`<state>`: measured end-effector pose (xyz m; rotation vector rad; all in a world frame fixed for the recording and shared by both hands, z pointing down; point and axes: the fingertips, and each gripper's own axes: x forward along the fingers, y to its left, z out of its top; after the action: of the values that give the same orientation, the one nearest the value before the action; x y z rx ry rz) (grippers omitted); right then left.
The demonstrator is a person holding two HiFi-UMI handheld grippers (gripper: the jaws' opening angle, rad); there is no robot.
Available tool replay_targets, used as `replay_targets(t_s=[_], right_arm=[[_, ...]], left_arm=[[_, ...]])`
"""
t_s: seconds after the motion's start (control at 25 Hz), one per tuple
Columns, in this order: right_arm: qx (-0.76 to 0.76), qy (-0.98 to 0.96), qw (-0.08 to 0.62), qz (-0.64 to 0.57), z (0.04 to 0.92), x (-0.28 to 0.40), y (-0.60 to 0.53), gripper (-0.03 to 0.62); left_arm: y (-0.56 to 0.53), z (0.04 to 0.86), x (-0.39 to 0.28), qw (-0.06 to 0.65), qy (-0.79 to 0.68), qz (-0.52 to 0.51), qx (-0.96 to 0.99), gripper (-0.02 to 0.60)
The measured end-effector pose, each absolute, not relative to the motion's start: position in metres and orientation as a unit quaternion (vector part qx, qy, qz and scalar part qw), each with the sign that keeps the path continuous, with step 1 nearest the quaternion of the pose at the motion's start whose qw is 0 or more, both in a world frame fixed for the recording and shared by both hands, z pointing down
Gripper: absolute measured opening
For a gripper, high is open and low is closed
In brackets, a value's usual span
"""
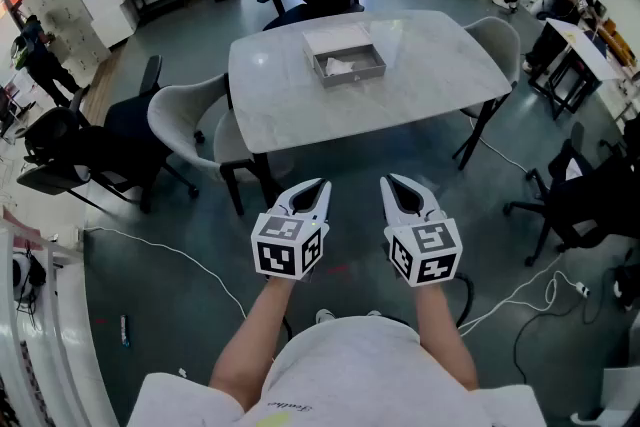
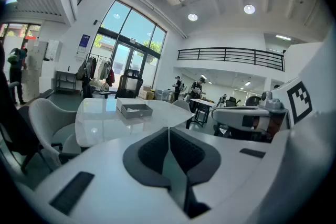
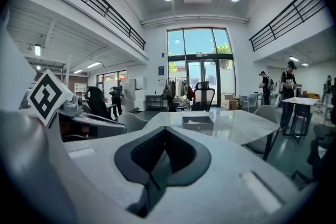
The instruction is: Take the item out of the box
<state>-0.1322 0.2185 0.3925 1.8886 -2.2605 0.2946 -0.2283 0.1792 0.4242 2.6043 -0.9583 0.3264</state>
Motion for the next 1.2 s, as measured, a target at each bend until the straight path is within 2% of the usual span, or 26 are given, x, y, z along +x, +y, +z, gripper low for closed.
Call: replay_targets(t_s=[0.64,1.2], right_arm=[[0.632,-0.763,0.074,0.116,0.413,-0.126,0.194,0.003],[0.602,-0.784,0.056,0.141,0.43,-0.062,0.093,0.003]], left_arm=[[0.154,0.442,-0.212,0.178,-0.328,0.132,0.918,0.017],[0.056,0.453,-0.166,0.187,-0.377,0.142,0.896,0.017]])
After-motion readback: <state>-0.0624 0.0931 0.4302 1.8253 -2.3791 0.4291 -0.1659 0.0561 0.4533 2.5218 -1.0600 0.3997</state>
